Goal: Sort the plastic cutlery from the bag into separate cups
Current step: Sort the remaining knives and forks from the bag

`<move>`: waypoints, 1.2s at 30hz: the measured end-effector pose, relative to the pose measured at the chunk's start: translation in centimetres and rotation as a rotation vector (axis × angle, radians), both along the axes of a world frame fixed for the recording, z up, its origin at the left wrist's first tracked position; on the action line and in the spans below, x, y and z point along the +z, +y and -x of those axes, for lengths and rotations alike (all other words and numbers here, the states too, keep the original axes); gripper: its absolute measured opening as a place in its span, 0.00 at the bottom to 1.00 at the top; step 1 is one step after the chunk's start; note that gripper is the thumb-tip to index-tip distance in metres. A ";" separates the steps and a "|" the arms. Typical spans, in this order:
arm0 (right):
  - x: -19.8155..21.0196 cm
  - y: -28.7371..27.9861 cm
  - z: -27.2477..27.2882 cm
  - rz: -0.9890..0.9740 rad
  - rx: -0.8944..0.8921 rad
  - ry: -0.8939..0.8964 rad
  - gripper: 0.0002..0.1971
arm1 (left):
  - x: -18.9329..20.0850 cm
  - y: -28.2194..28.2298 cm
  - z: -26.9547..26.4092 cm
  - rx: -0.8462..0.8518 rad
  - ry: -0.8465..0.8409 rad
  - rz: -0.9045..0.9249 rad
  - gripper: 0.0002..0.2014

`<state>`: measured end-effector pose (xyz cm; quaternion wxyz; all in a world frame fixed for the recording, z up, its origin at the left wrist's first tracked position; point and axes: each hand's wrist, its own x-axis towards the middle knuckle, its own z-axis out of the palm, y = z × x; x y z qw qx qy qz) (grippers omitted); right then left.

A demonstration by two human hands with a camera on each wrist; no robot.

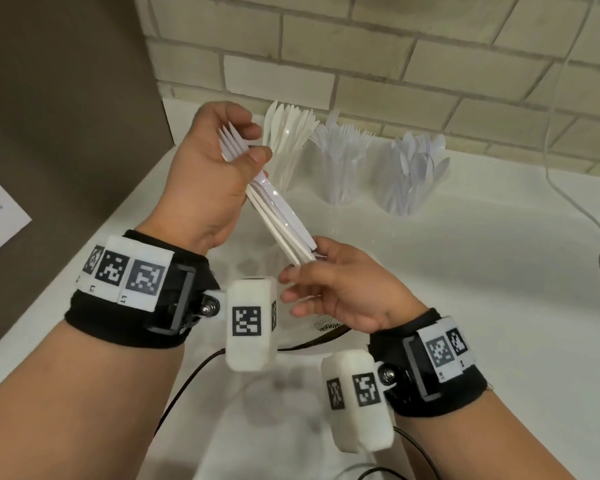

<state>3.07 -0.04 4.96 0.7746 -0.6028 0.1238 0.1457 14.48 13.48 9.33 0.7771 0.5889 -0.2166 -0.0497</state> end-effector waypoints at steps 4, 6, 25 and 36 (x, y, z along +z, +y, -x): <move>0.0 0.3 -0.3 -0.096 -0.103 -0.077 0.15 | -0.2 -0.8 1.3 -0.062 0.018 0.095 0.33; 0.1 0.5 -0.2 0.056 -0.034 -0.110 0.09 | -0.4 -1.0 1.7 -0.068 0.069 0.119 0.34; 0.0 1.0 0.3 0.279 0.068 -0.115 0.17 | -2.4 0.0 2.7 -0.363 0.225 -0.147 0.22; 4.1 -0.2 -1.4 0.641 -0.377 -0.462 0.06 | -4.4 -1.0 3.5 -0.272 0.189 -0.324 0.14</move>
